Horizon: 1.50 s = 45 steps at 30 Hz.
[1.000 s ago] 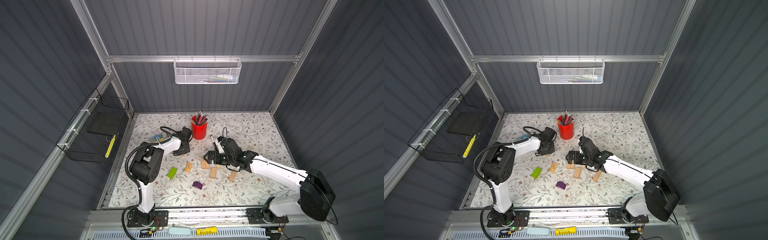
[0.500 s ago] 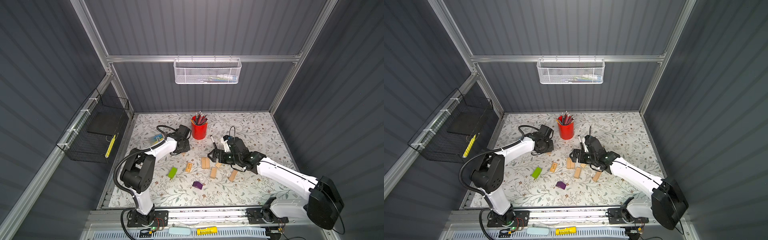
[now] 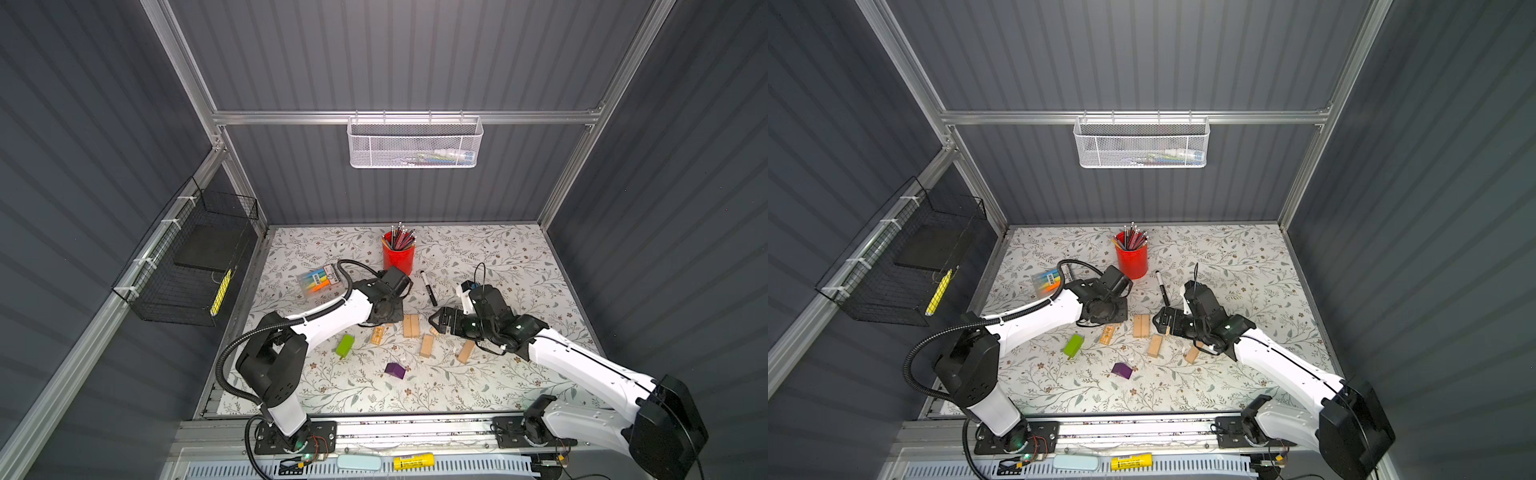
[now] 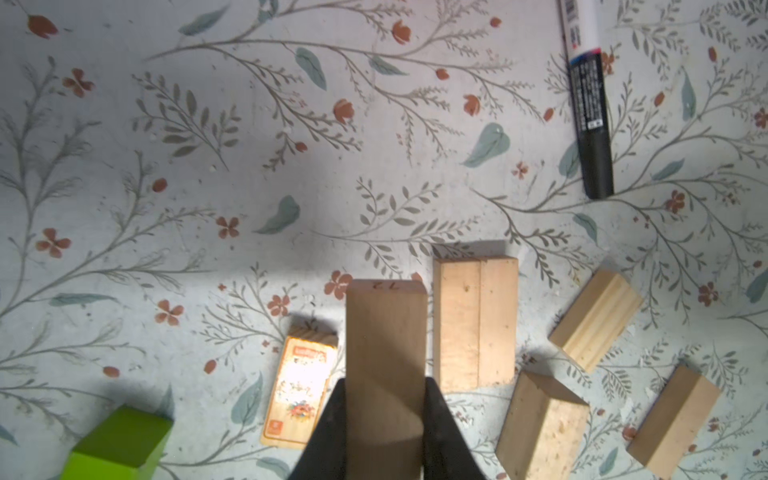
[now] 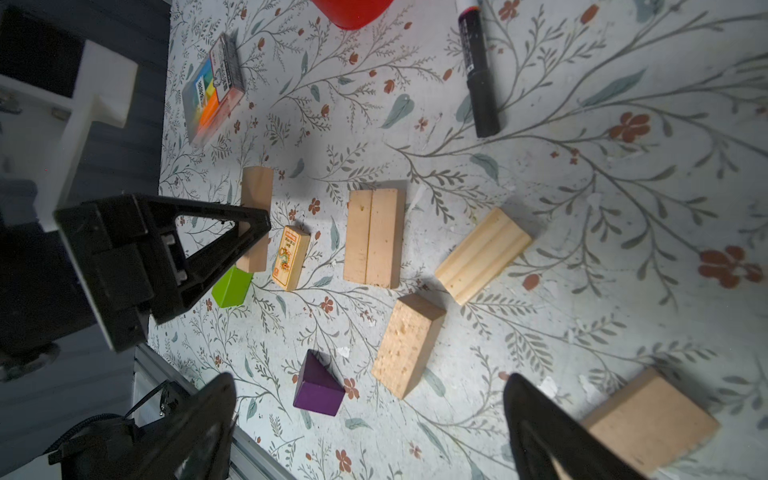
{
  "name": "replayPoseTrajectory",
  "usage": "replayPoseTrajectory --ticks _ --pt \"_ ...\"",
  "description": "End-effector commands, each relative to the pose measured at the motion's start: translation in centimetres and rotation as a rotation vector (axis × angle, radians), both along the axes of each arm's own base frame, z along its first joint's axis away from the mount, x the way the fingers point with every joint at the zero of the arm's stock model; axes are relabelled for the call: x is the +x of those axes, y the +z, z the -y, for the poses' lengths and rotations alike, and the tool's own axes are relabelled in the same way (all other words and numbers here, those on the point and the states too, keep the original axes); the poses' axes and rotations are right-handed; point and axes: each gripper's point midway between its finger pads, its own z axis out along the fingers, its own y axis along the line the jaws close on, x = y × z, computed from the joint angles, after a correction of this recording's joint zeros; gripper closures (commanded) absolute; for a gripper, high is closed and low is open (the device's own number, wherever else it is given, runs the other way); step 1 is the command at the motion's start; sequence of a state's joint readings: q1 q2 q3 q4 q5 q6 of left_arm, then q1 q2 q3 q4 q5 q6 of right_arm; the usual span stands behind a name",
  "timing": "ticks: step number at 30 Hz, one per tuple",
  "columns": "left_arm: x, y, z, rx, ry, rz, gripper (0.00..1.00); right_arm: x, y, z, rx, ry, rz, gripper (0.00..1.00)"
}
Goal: Build the wood block tower
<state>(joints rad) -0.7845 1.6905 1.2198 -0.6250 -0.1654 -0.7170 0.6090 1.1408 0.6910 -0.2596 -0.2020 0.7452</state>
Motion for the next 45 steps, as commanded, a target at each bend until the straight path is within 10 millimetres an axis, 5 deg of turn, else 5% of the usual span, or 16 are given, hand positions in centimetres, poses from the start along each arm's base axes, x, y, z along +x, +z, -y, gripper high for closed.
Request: replayPoseTrajectory --ticks 1,13,45 --pt "-1.2 0.0 -0.2 0.031 0.025 -0.01 0.89 -0.4 -0.9 0.8 0.012 -0.025 -0.034 0.01" --pt "-1.5 -1.8 3.7 0.031 0.005 -0.014 0.91 0.1 -0.4 2.1 0.045 -0.071 -0.011 0.01" --pt "-0.3 -4.5 6.0 0.09 -0.012 0.013 0.92 0.7 -0.2 2.6 0.068 -0.095 0.0 0.01"
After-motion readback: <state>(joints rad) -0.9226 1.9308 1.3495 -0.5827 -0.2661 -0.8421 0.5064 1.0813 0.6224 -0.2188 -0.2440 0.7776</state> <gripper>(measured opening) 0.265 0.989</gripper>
